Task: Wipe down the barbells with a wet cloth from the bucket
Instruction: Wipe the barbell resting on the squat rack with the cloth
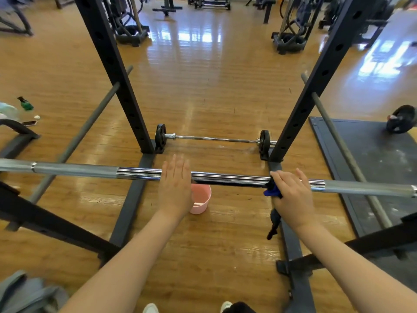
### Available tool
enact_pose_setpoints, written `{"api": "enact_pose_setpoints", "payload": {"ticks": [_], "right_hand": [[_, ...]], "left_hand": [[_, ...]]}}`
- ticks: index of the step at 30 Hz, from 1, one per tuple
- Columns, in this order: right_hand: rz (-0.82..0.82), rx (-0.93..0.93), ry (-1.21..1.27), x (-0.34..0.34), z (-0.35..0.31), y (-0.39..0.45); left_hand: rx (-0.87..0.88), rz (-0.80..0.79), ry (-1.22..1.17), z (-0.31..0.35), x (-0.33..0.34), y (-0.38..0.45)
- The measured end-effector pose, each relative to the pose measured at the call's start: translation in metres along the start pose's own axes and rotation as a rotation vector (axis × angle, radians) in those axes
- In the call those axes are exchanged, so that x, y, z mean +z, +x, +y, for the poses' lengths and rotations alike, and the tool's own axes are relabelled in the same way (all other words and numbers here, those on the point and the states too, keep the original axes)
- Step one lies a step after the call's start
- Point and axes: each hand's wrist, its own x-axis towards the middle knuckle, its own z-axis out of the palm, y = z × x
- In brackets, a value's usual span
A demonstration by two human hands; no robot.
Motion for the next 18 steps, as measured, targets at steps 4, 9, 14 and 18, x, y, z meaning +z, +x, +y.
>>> {"api": "enact_pose_setpoints", "payload": {"ticks": [4, 9, 14, 18], "right_hand": [[0.029, -0.025, 0.034, 0.024, -0.056, 0.015], [0.038, -0.023, 0.061, 0.046, -0.134, 0.037], [0.089, 0.007, 0.097, 0.07, -0.218, 0.057], [0.087, -0.027, 0.143, 0.089, -0.282, 0.078]], "left_hand": [[0.149, 0.013, -0.001, -0.025, -0.004, -0.005], [0.145, 0.08, -0.005, -0.108, 0.005, -0.017], [0.197, 0.074, 0.029, -0.201, 0.009, -0.022], [0.246, 0.065, 0.035, -0.231, 0.008, -0.023]]}}
